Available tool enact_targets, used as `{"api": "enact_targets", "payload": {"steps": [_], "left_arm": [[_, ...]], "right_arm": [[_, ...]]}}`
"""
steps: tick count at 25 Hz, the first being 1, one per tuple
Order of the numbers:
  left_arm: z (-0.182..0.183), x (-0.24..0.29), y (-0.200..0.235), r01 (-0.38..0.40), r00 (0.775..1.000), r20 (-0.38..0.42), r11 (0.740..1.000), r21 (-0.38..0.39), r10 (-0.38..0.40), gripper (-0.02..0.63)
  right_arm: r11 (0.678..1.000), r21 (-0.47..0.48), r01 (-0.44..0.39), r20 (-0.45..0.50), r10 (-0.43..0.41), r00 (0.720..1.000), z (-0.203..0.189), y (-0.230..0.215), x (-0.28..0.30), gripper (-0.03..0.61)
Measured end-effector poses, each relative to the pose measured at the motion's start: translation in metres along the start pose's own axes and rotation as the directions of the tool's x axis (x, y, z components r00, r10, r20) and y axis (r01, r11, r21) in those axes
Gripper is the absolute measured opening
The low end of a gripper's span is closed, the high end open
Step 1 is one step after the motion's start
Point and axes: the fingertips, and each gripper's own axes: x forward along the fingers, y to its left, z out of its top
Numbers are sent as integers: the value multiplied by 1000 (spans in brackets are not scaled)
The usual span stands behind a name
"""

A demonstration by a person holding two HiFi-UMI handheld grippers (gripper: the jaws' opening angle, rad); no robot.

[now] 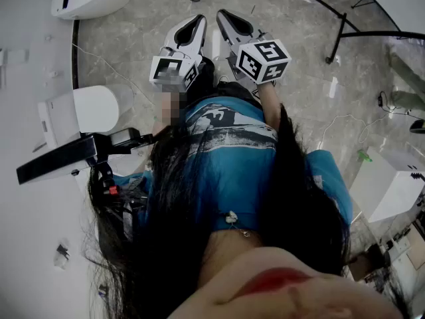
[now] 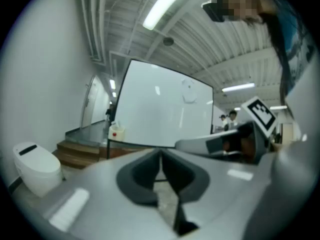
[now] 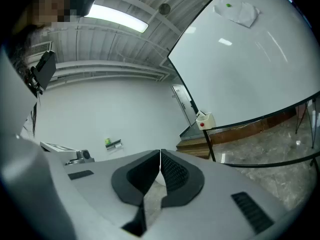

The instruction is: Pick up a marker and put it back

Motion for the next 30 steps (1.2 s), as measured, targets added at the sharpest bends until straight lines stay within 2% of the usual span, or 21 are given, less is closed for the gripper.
{"api": "enact_targets", "payload": {"steps": [6,8,10,15,22,25,30], "left_arm": [[7,1,-9,10,1000,17,1000,13,-10,2],[10,6,1,11,1000,21,1000,13,-12,2],[11,24,34,13,1000,18,1000,6,-13,2],[29,88,151,23,1000,21,1000,-8,-22,2],[63,146,267,49,998,42,999,-2,-49,2],[66,160,306,66,997,46,998,-3,-65,2],[71,198,346,101,995,30,994,-30,-100,2]], "right_arm": [[1000,-7,0,15,0,1000,8,-3,-5,12],[1000,-8,-1,16,1,1000,11,-6,6,12],[1000,-8,5,6,-5,1000,15,-17,40,12],[1000,-12,27,-8,-27,1000,46,-52,164,12],[997,-17,71,0,-71,997,85,-78,277,12],[995,-15,97,8,-97,995,90,-85,313,12],[990,1,141,-16,-141,990,100,-112,356,12]]}}
